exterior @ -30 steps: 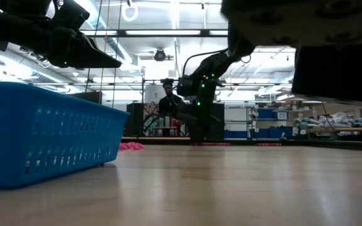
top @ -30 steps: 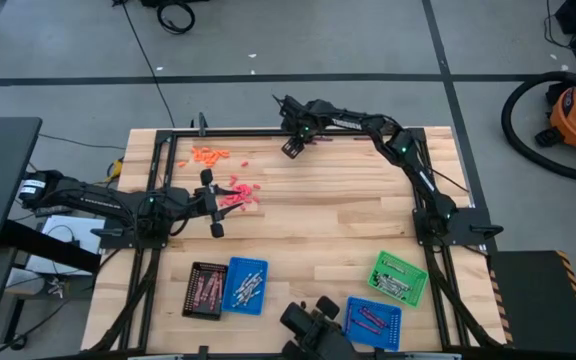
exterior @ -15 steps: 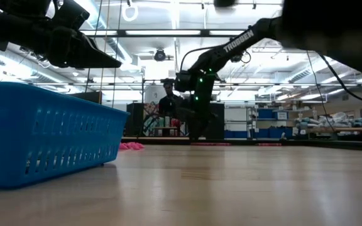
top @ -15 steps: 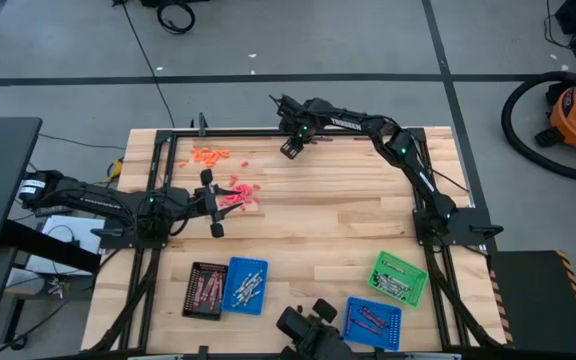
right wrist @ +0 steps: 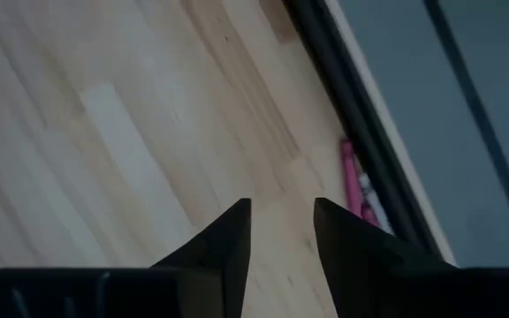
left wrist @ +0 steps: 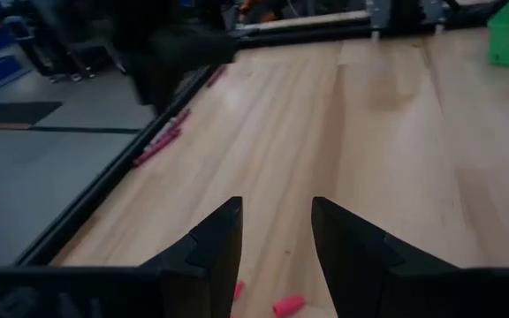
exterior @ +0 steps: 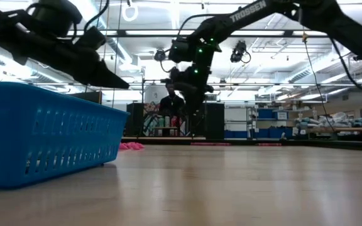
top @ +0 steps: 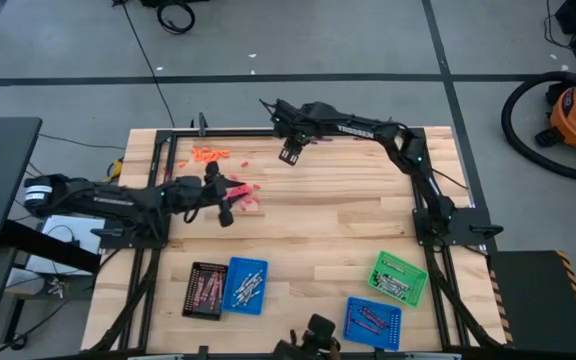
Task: Sort crayons
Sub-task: Put the red crayon into the right blue bin
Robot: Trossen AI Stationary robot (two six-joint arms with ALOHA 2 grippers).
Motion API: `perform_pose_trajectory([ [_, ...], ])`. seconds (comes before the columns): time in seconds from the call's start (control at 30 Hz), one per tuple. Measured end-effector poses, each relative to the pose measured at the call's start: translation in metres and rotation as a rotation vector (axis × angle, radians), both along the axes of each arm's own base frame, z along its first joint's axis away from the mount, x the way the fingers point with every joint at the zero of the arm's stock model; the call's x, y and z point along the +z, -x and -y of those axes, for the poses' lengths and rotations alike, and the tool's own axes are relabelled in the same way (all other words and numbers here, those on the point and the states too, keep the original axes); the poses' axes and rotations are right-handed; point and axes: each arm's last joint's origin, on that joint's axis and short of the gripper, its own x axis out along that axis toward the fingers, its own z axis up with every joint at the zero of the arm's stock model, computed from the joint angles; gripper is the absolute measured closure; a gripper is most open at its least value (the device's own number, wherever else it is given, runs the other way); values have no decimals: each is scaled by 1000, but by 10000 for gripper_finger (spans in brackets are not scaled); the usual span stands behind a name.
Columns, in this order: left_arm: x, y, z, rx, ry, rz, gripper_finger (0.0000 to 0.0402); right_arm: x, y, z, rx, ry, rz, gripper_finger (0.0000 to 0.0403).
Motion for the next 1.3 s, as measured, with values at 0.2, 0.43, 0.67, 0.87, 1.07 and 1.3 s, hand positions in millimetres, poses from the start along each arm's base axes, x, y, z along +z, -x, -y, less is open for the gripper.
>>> perform_pose_trajectory([
  [0.2, -3, -4, -2, 12, 17, 12, 253, -4, 29, 12, -61, -32, 4, 269],
  [0.43, 0, -6, -3, 12, 12, 47, 253, -19, 32, 30, -182, -10, 128, 269],
  [0.67, 0, -6, -2, 10, 12, 46, 253, -24, 24, 33, -237, -2, 167, 274],
  [0.87, 0, -6, -2, 10, 10, 50, 253, -51, 16, 42, -292, -60, 91, 275],
  [1.07, 0, -6, -2, 6, -3, 47, 253, -48, -2, 55, -302, -80, 101, 275],
  [1.3, -1, -6, -2, 7, 6, 42, 253, -44, -2, 68, -384, -75, 97, 275],
])
